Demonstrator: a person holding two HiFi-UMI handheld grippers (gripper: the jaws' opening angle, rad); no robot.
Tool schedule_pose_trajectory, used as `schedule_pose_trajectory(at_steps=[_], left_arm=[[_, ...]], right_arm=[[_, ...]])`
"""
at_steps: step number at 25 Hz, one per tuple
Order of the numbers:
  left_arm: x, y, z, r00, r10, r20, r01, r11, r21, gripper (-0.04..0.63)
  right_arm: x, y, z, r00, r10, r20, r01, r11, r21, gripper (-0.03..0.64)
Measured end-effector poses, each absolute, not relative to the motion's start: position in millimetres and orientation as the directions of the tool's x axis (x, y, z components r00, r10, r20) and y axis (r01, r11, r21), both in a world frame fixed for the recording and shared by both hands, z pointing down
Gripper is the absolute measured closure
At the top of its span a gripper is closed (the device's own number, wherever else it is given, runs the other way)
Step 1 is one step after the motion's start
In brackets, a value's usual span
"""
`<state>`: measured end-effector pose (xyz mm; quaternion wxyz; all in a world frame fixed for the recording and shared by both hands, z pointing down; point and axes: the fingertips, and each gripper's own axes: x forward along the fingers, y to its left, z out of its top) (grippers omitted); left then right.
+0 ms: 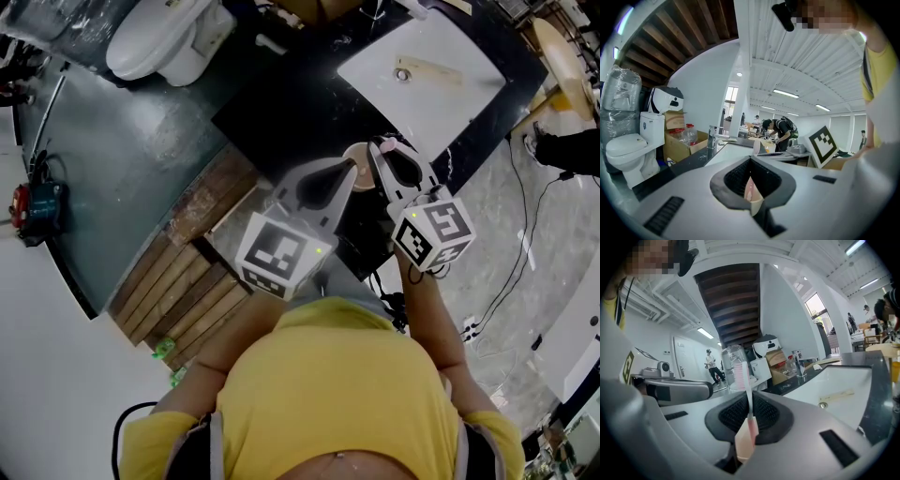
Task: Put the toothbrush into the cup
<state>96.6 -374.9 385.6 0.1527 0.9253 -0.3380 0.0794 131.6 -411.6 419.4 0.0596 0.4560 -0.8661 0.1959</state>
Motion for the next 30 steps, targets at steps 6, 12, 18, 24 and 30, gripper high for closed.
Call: schedule_pose_trajectory(at_steps=[6,12,18,24,30], left_arm=[[95,-373,386,0.758,-0.602,0.25,-0.651,-0.724,0.23,0.589],[95,-371,385,0.761,-0.6,0.248,-0.648,-0.726,0.231,0.589],[92,-368,389,0.754,-0.607,0.25,-0.655,-0.724,0.217,0.589],[90,-365,386,0.757,-0.606,0.244,-0.652,-0.726,0.217,0.589],[94,-360,377,0.77,-0.598,0.22,-0.637,-0.74,0.216,0.589]], right_arm=[[124,-410,429,-0.598,-0.736,0.318,-0.801,0.536,-0.266,0.583],[118,-408,429,-0.613,-0.722,0.322,-0.79,0.557,-0.254,0.499],[118,-406,430,-0.609,-0.723,0.327,-0.793,0.55,-0.262,0.454],[118,-402,427,-0.602,-0.731,0.321,-0.798,0.537,-0.274,0.454],[121,-396,411,-0.588,-0.756,0.288,-0.808,0.532,-0.255,0.484]])
